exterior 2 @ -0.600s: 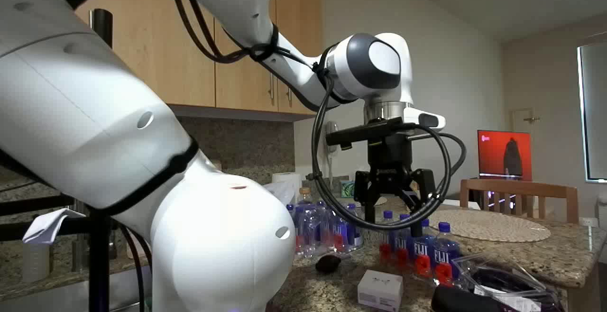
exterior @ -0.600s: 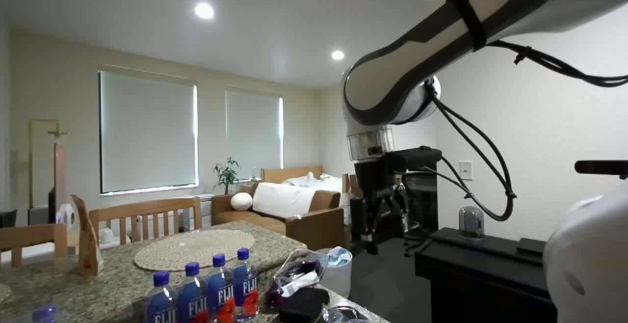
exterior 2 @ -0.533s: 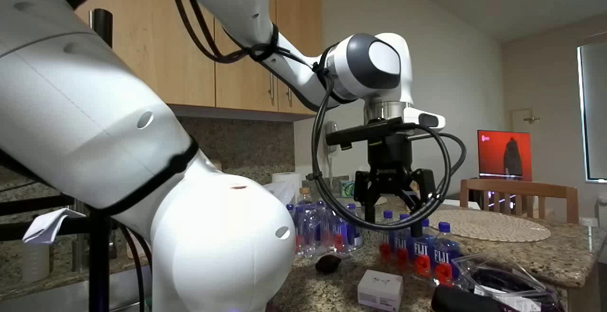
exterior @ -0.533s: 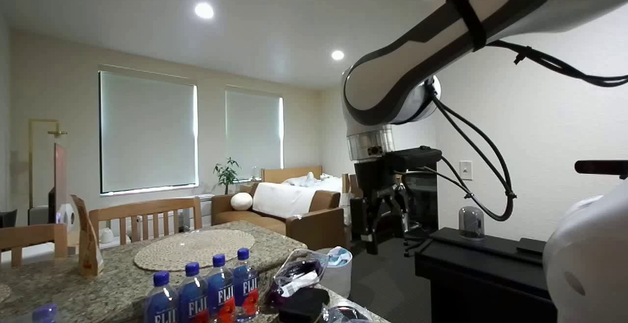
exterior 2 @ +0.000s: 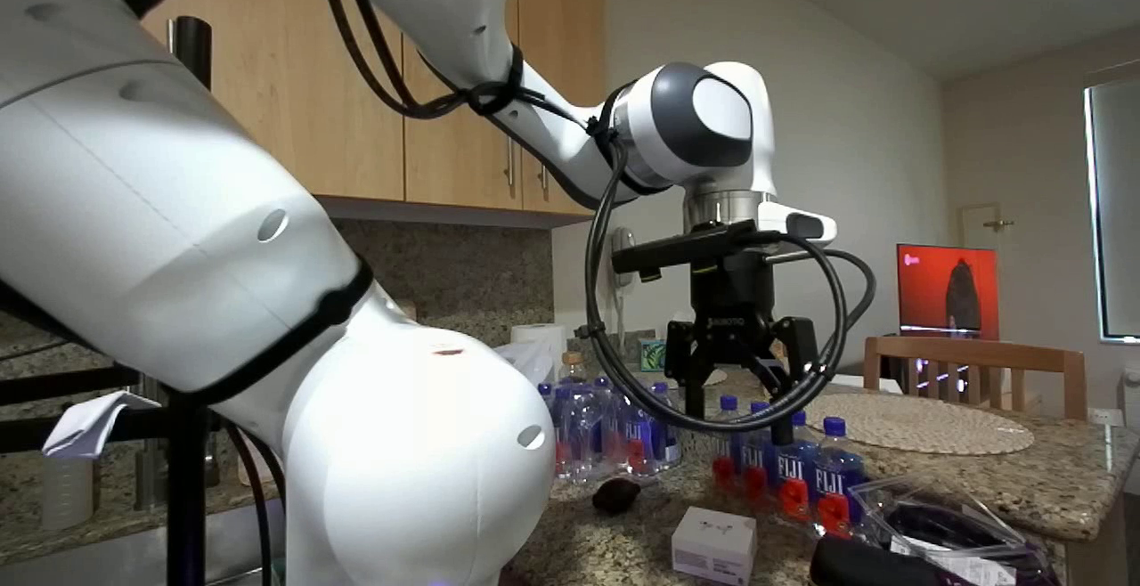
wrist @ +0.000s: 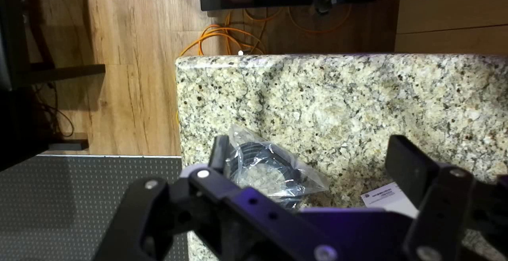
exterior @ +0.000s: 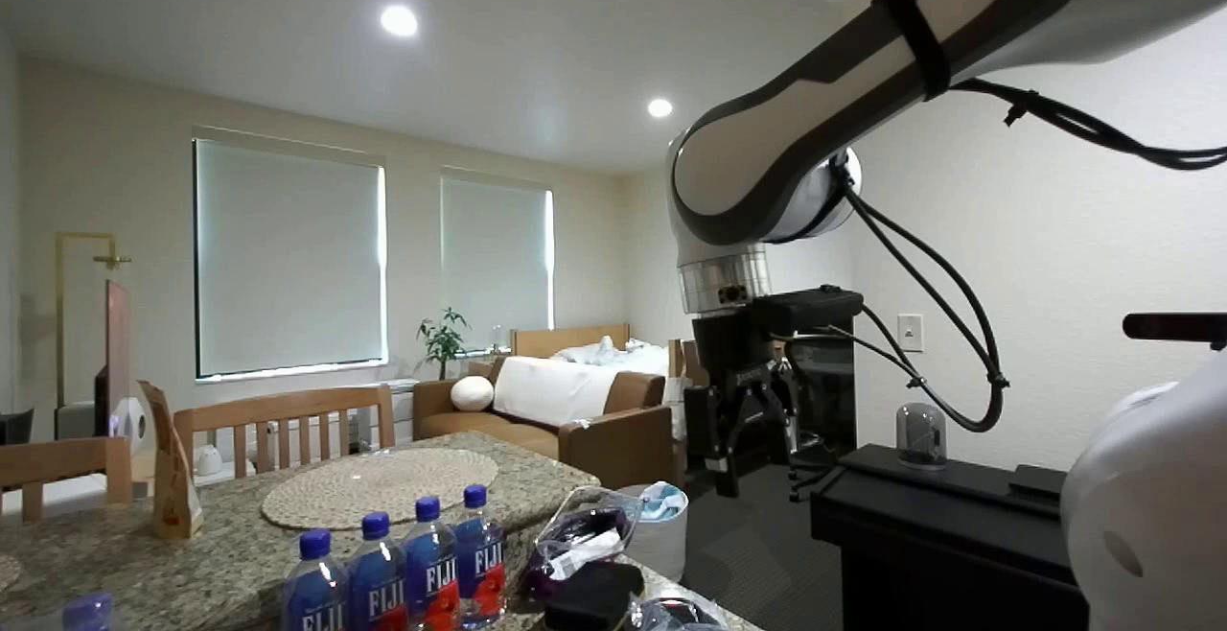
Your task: Put the black object in the transparent plastic
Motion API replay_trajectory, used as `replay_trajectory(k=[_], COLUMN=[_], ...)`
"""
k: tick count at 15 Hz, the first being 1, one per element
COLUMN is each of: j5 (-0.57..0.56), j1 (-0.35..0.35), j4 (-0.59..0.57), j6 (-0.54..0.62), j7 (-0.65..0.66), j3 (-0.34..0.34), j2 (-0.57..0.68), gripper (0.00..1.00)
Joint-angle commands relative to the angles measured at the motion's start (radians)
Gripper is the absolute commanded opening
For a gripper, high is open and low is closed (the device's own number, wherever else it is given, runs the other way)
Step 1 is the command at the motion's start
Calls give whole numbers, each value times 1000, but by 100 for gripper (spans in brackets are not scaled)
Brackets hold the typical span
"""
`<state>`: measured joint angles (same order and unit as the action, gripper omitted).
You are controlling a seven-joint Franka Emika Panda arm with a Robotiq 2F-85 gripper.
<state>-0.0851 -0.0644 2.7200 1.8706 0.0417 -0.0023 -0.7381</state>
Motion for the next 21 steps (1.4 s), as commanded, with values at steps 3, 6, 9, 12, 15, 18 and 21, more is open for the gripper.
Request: replay_trajectory(k=[3, 6, 9, 12, 15, 18, 21], j5=[11, 33, 58, 60, 72, 83, 69], j1=[21, 55, 91, 112, 151, 191, 209], j4=[-6, -22, -53, -86, -132, -188, -179], j6=[18, 90, 226, 365, 491, 593, 585], j7=[38, 129, 240, 329, 324, 280, 293], j3=[29, 100, 175, 238, 267, 273, 267], j2=[29, 75, 137, 206, 327, 445, 434], gripper=[100, 100, 100, 100, 100, 100, 100])
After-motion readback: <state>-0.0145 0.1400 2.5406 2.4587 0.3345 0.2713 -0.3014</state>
